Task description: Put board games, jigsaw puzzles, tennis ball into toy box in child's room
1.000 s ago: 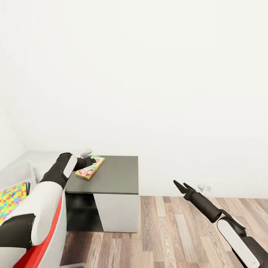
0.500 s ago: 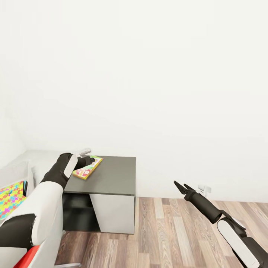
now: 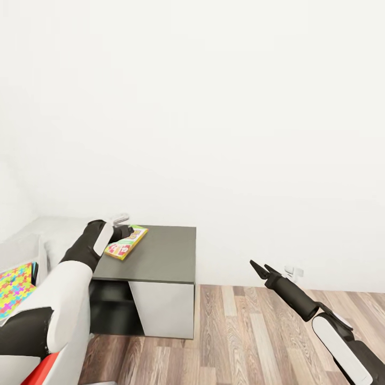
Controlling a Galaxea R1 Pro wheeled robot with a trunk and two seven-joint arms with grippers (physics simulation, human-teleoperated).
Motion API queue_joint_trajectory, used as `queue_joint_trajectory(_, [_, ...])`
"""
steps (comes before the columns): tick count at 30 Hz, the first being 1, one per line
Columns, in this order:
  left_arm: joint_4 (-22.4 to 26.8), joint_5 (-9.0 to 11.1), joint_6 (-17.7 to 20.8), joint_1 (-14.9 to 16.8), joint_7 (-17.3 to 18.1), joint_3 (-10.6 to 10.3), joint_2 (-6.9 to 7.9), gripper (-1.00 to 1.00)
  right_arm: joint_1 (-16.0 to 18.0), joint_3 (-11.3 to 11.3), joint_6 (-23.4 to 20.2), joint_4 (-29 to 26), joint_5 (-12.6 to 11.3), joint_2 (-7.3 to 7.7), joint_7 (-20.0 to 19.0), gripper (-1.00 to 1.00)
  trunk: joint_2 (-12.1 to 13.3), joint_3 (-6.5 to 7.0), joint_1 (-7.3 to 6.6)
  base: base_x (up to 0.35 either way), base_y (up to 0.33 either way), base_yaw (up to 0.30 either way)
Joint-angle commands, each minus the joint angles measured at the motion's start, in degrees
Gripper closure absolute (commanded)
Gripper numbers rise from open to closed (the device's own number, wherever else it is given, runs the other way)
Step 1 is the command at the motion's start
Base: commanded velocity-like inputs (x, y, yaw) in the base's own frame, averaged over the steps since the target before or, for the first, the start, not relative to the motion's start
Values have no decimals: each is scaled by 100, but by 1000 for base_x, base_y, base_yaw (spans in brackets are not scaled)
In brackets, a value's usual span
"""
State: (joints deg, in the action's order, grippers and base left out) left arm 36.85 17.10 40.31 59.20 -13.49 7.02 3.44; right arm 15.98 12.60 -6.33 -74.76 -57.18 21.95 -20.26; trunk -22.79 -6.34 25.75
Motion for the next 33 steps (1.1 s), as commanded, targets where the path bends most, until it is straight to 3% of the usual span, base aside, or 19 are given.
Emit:
queue_joint_trajectory(1, [6,63,22,4,-120,3,-10,-100,6,6,-33,1,-59,4,-7,-100,-13,-13,4,3,0,0])
queue_joint_trajectory(11, [0,66,12,4,-582,7,-33,-100,10,44,-62,5,-34,14,6,-100,-13,-13,4,72,0,0])
queue_joint_trajectory(15, [-1,66,-12,4,-628,9,-35,-100,10,65,-302,22,268,16,174,-100,-13,-13,4,17,0,0])
queue_joint_trajectory(18, [-2,74,-19,4,-655,7,-42,-100,7,43,-703,27,710,-1,528,-100,-13,-13,4,5,0,0])
queue_joint_trajectory(20, [-2,79,-21,4,-778,15,-90,-100,8,31,-1079,14,1134,-16,983,-100,-13,-13,4,2,0,0])
queue_joint_trajectory(22, [-2,86,-28,4,-969,21,-123,-100,9,27,-1256,-11,1327,-53,1311,-100,-13,-13,4,1,0,0])
queue_joint_trajectory(28, [-3,126,-211,4,-1479,27,-159,-100,43,39,-1657,-18,1512,-217,2030,-100,-13,-13,4,0,0,0])
queue_joint_trajectory(32, [-8,133,-303,4,-1592,43,-195,-100,115,49,-2258,26,1633,-443,2930,-100,-13,-13,4,0,0,0])
queue_joint_trajectory(33, [-9,134,-313,4,-1608,50,-201,-100,157,49,-2452,59,1731,-536,3308,-100,-13,-13,4,0,0,0])
